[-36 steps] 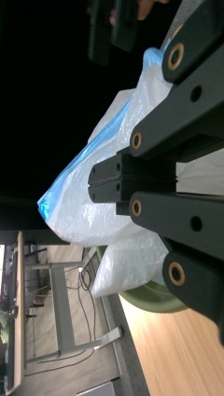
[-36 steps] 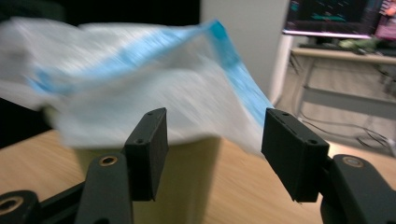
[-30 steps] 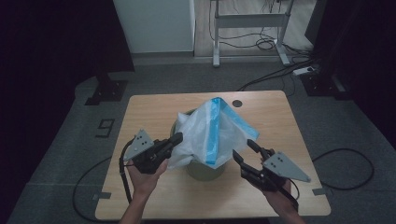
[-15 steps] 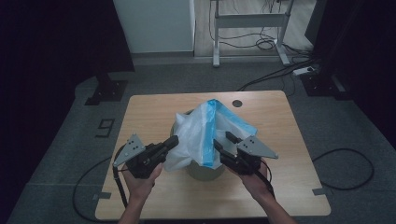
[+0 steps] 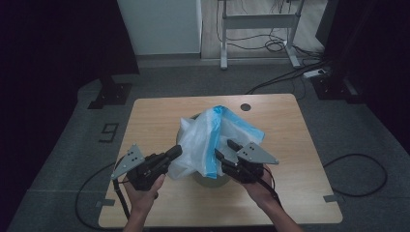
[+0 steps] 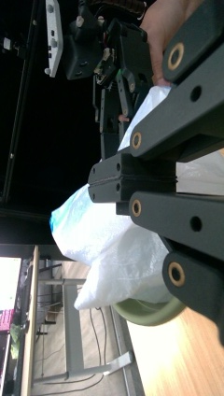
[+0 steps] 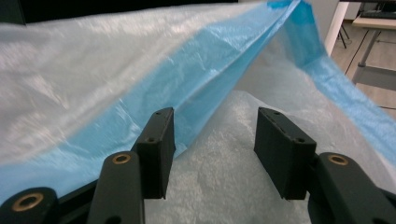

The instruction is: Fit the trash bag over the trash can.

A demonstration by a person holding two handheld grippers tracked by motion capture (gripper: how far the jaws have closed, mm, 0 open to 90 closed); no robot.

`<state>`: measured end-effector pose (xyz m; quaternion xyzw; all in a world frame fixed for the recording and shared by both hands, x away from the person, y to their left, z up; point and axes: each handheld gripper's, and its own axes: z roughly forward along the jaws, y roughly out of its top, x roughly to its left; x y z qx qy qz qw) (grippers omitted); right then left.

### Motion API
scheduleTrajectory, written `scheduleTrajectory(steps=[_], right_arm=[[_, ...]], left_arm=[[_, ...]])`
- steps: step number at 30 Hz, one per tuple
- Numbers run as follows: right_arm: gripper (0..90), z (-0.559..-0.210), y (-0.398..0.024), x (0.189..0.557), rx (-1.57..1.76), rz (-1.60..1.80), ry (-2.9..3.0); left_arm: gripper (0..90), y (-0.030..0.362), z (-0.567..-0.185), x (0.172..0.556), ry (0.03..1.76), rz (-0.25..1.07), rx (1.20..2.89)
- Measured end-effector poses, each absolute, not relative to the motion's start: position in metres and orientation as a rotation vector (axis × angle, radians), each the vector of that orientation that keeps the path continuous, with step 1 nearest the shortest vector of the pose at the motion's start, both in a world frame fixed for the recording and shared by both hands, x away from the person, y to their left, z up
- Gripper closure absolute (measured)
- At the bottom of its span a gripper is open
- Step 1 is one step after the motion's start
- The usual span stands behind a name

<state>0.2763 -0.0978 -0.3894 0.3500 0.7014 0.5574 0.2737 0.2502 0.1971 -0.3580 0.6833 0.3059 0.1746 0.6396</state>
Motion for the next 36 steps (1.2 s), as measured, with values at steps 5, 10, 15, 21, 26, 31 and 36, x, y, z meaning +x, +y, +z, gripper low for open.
scheduleTrajectory(steps=[5,10,15,21,26,31,36], right_arm=[[46.1,-0.392,-0.092,0.276,0.924,1.473,1.932],[45.1,-0.386,-0.086,0.277,0.907,1.476,1.947],[42.8,-0.386,-0.08,0.275,0.91,1.484,1.976],[49.6,-0.389,-0.076,0.271,0.885,1.481,2.007],[51.3,-0.391,-0.074,0.271,0.876,1.462,2.008],[52.0,-0.394,-0.074,0.271,0.886,1.453,2.009],[52.3,-0.394,-0.075,0.271,0.885,1.453,2.007]], left_arm=[[90.0,0.204,-0.363,0.248,0.696,0.374,1.543],[90.0,0.208,-0.369,0.246,0.687,0.345,1.54],[90.0,0.208,-0.375,0.243,0.667,0.308,1.552],[82.5,0.209,-0.371,0.241,0.65,0.299,1.593],[59.3,0.204,-0.351,0.246,0.669,0.338,1.622],[49.6,0.183,-0.33,0.256,0.696,0.389,1.714],[45.0,0.166,-0.327,0.267,0.732,0.386,1.789]])
